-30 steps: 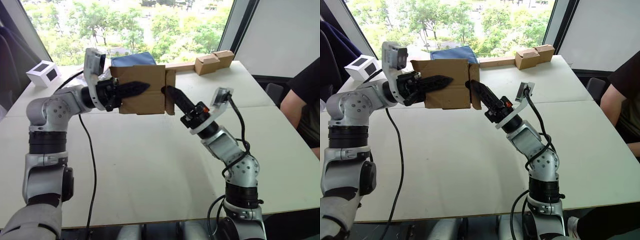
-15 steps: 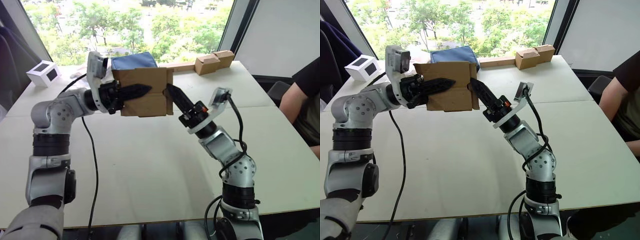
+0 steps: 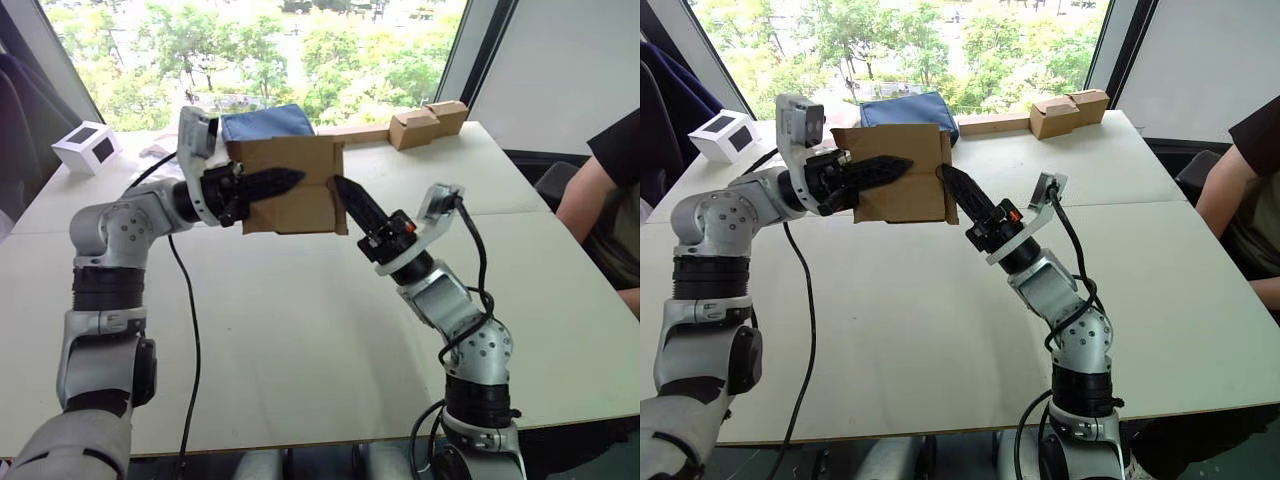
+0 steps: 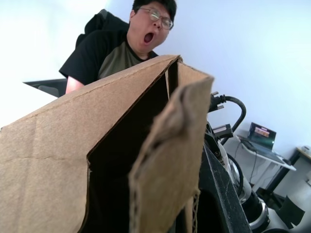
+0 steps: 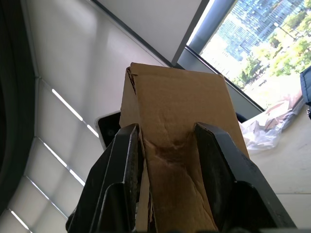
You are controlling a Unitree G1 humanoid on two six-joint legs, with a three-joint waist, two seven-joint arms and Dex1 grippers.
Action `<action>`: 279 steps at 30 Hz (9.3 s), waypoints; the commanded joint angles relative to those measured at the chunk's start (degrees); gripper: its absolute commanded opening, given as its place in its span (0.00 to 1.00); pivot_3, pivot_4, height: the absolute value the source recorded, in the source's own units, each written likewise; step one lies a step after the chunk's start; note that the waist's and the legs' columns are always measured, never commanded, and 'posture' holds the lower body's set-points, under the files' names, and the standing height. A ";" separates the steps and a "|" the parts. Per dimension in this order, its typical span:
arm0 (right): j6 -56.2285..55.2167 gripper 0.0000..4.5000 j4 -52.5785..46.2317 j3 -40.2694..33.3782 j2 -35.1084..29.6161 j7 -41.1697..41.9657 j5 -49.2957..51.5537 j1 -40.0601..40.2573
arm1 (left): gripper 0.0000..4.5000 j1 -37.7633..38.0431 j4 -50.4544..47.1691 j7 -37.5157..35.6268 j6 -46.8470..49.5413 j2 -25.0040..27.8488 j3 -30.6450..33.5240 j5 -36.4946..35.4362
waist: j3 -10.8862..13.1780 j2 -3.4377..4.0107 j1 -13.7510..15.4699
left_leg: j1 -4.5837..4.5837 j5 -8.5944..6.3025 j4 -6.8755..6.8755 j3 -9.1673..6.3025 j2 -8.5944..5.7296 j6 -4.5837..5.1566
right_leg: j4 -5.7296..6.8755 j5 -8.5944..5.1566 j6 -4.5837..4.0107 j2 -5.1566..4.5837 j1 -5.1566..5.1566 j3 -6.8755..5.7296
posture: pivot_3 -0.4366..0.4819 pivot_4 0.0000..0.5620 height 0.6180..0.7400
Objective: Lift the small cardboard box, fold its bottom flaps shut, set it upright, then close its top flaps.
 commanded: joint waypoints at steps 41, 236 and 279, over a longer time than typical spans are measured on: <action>-2.57 0.41 -4.77 1.99 1.53 -4.67 1.93 4.23 | 0.00 -2.07 -0.33 -0.63 -3.15 0.73 0.39 1.29 | 0.00 0.00 0.01 | 0.00 0.00 -0.01 0.00 0.00 0.00 | 0.00 0.00 0.00 0.00 -0.01 0.01 | 0.48 0.27 0.98; -8.01 0.09 -2.69 3.18 -1.96 0.09 -3.27 0.89 | 0.00 0.85 -5.27 2.36 -2.53 0.42 2.96 -1.90 | 0.01 0.00 0.06 | 0.02 0.00 0.00 0.00 0.01 0.01 | -0.03 -0.01 0.00 0.01 0.01 0.01 | 0.48 0.27 0.98; -5.24 0.09 -5.08 5.20 3.52 -0.97 -1.47 2.03 | 0.00 -0.54 -2.48 3.51 -5.04 -1.42 3.06 -1.27 | 0.01 0.00 0.08 | 0.02 0.00 -0.01 0.00 0.01 0.00 | -0.03 -0.01 0.00 0.00 0.00 0.01 | 0.48 0.27 0.98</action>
